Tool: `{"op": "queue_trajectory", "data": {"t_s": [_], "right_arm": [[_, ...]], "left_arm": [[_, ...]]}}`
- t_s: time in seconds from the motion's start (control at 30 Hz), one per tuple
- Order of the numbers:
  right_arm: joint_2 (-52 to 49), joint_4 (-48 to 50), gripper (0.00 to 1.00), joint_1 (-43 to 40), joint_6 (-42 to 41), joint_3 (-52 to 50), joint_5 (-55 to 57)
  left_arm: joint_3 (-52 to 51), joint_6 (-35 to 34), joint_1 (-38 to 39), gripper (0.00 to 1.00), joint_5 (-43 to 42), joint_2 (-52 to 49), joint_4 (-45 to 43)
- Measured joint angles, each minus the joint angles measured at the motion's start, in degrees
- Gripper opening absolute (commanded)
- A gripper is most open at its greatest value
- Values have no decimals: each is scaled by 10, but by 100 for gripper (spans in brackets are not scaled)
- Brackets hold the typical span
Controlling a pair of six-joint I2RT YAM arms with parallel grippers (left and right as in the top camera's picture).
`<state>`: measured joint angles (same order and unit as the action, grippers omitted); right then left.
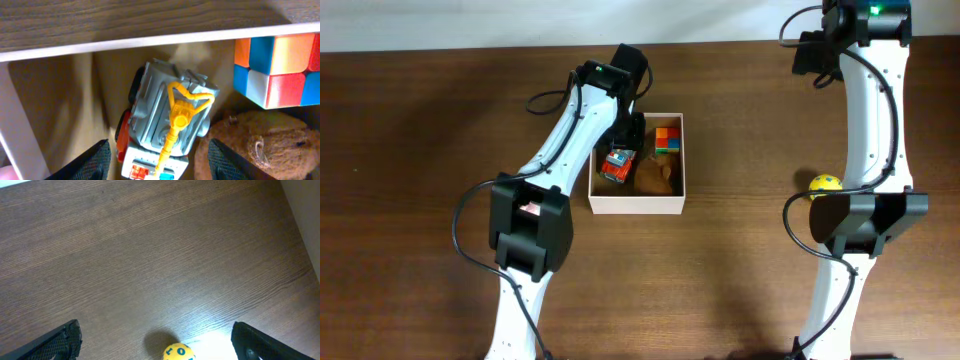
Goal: Pack container
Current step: 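Lower the fire truck into the box's left side and adjust it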
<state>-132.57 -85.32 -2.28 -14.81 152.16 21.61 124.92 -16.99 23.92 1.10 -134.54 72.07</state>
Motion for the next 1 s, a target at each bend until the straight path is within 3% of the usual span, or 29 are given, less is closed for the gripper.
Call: {"op": "queue_trajectory", "data": {"t_s": [0.27, 0.53, 1.0], "right_arm": [[0, 0, 99, 0, 0, 0, 0], [0, 0, 99, 0, 0, 0, 0], [0, 0, 99, 0, 0, 0, 0]], "left_arm": [[76, -2, 0, 39, 0, 0, 65], [127, 21, 8, 40, -24, 0, 98], [100, 186, 30, 40, -52, 0, 38]]}}
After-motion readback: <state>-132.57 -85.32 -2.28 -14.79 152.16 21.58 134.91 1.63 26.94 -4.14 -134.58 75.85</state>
